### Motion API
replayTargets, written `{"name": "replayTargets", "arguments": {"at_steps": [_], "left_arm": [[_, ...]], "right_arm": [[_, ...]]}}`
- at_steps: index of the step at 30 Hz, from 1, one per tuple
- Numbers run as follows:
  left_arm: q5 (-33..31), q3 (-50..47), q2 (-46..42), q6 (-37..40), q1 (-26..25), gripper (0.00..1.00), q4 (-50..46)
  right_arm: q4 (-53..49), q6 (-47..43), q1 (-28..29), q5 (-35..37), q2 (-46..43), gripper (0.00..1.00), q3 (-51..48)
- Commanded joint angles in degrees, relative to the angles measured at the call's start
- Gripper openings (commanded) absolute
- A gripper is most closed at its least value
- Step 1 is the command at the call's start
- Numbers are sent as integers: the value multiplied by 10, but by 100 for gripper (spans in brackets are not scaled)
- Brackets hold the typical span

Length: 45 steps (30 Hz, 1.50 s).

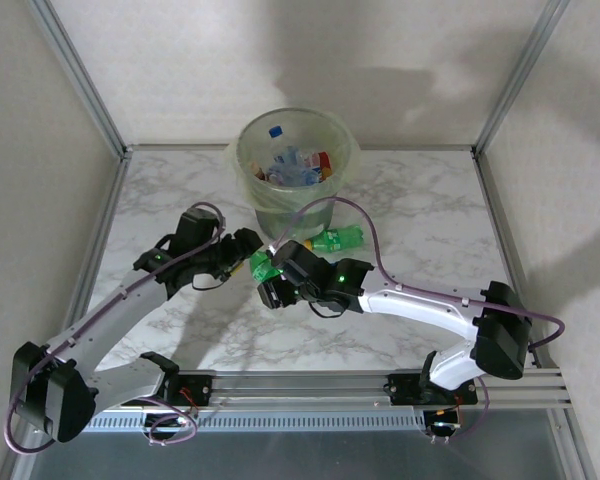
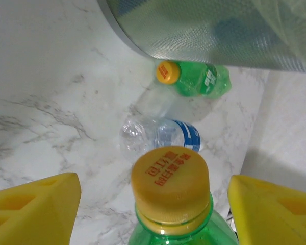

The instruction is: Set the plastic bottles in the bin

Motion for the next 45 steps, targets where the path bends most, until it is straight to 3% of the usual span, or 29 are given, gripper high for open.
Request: {"name": "replayTargets", "arguments": {"at_steps": [1,22,29,36,45], "left_arm": [[10,9,2,-17,-8,73,19],[-8,-44,-16,-69,-3,38,104],[-9,-45,-19,-74,-3,31,113],[-8,-29,-20,-66,-2,28,108],[-3,5,-17,-47,-4,26,94]], "right_arm": [[-3,-9,-2,14,-12,60,18],[17,4,-2,3,-24,59,-1],[14,7,-1,18,-34,62,0],[2,9,-2,72,-68,68,9],[-35,61,-36,261,-223,86,3]]}}
